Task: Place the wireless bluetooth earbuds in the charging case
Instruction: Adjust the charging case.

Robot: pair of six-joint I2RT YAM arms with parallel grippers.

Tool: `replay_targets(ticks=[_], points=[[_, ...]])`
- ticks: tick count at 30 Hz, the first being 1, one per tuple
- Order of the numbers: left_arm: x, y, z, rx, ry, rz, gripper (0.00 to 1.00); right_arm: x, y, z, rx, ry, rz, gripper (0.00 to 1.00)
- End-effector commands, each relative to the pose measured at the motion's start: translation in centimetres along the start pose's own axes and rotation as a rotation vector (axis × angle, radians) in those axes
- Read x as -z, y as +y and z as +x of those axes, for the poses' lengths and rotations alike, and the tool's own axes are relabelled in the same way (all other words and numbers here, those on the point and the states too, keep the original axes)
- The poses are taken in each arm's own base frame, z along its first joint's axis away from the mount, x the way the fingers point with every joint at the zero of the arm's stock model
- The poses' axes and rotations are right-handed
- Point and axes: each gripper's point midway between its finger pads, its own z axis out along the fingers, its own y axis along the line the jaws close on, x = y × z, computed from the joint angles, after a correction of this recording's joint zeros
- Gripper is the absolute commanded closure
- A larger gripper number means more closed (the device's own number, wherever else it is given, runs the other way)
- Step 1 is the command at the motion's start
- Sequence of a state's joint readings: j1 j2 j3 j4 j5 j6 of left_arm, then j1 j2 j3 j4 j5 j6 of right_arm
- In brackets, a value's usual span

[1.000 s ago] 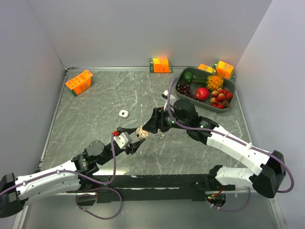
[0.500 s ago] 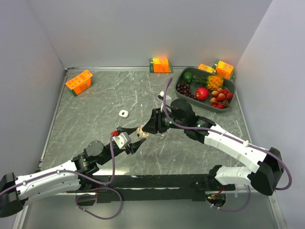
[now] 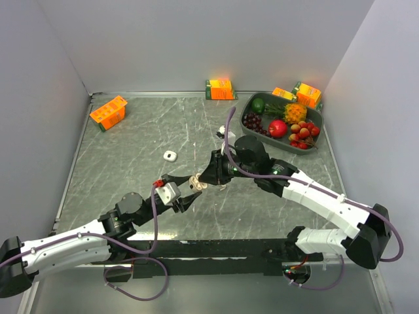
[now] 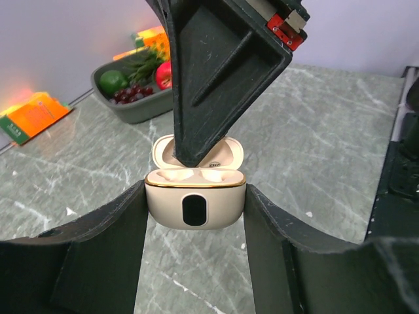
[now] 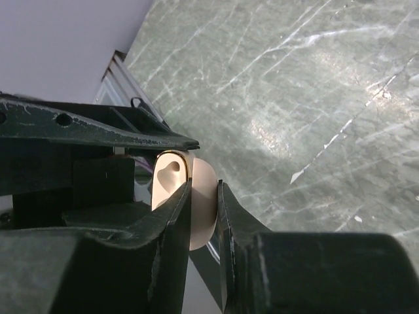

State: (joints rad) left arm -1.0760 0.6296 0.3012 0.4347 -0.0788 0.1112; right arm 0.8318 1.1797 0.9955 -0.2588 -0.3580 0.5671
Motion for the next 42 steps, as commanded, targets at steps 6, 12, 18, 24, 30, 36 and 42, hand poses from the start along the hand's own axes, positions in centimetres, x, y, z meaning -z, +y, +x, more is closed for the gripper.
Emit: replay_targets(ticks=[6, 12, 18, 24, 30, 36, 42], points=[[0.3, -0.3, -3.7, 0.023, -0.059, 0.031, 0.04, 5.3, 4.1, -4.4, 0.214, -0.112, -0.037, 0.9], [0.9, -0.5, -4.9, 0.102, -0.061, 0.041, 0.04, 6.3, 4.2, -4.5, 0.326, -0.106, -0.035, 0.89], [2.2, -3.4, -9.7, 0.265, -0.108, 0.233, 0.04, 7.5, 3.9, -4.5, 0.558, -0.173, -0.049, 0.82], [2.0, -6.7, -7.2, 0.405, 0.112, 0.645, 0.04, 8.2, 4.0, -3.8, 0.68, -0.175, -0.088, 0.96], [0.4, -5.7, -6.0, 0.407, 0.14, 0.638, 0.04, 8.4, 5.9, -2.6, 0.699, -0.162, -0.194, 0.99], [-0.6, -5.3, -6.6, 0.383, 0.119, 0.641, 0.04, 7.7, 6.3, -1.6, 0.724, -0.122, -0.208, 1.0], [-0.9, -5.4, -7.3, 0.384, 0.099, 0.664, 0.04, 6.8, 6.0, -1.4, 0.713, -0.103, -0.198, 1.0]])
